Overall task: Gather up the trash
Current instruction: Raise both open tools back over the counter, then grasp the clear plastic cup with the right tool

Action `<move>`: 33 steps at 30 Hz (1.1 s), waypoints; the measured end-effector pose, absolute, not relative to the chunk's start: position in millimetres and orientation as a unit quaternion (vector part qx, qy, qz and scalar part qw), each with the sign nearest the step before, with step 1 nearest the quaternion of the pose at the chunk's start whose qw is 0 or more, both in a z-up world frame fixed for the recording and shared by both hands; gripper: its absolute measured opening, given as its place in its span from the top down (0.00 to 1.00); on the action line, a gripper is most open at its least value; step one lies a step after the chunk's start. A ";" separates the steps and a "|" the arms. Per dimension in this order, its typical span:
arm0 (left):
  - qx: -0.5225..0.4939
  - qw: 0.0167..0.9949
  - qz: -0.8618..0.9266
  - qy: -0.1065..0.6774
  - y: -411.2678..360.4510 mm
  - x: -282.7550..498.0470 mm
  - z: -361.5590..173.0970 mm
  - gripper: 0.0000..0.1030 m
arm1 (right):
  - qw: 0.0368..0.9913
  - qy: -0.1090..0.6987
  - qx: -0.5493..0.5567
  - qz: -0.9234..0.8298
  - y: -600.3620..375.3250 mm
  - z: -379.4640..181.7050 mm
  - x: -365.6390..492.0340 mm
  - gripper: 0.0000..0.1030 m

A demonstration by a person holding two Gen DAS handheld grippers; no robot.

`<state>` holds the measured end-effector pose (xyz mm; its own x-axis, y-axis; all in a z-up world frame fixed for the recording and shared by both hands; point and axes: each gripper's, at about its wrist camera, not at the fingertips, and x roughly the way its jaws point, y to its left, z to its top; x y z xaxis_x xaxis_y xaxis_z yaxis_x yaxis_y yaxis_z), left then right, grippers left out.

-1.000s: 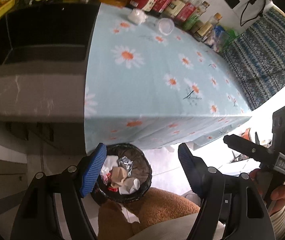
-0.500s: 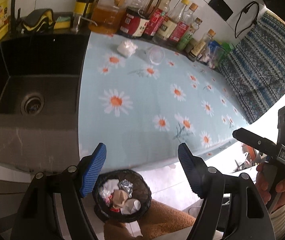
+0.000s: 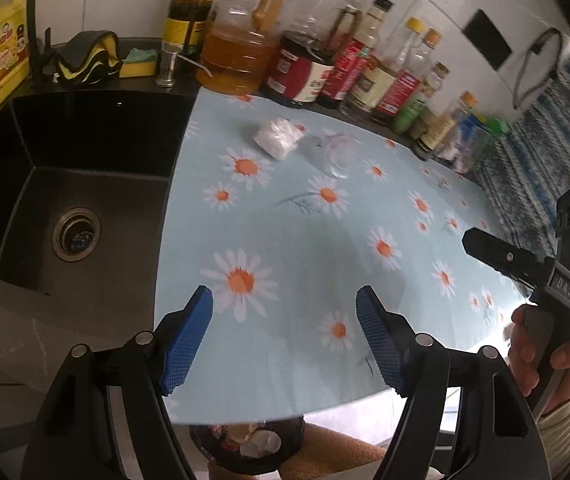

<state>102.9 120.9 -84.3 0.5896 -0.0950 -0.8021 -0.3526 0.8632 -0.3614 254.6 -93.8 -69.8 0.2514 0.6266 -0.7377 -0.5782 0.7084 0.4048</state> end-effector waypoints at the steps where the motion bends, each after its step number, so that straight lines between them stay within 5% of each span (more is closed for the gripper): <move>1: -0.253 0.853 0.084 0.448 123.1 107.7 -85.5 0.30 | 0.789 0.479 0.023 0.384 -90.1 -70.5 261.7 0.08; 22: -0.285 0.813 0.197 0.468 143.5 146.5 -87.9 0.30 | 0.768 0.509 -0.019 0.388 11.2 -125.6 389.7 0.09; 28: -0.291 0.806 0.209 0.470 141.9 153.0 -93.3 0.30 | 0.769 0.517 -0.034 0.374 29.2 -144.0 403.8 0.21; 30: -0.293 0.804 0.212 0.471 141.5 155.4 -95.7 0.30 | 0.769 0.519 -0.041 0.371 32.1 -147.4 406.7 0.32; 33: -0.297 0.802 0.214 0.472 141.4 159.7 -99.1 0.30 | 0.763 0.517 -0.042 0.385 33.3 -149.1 409.6 0.33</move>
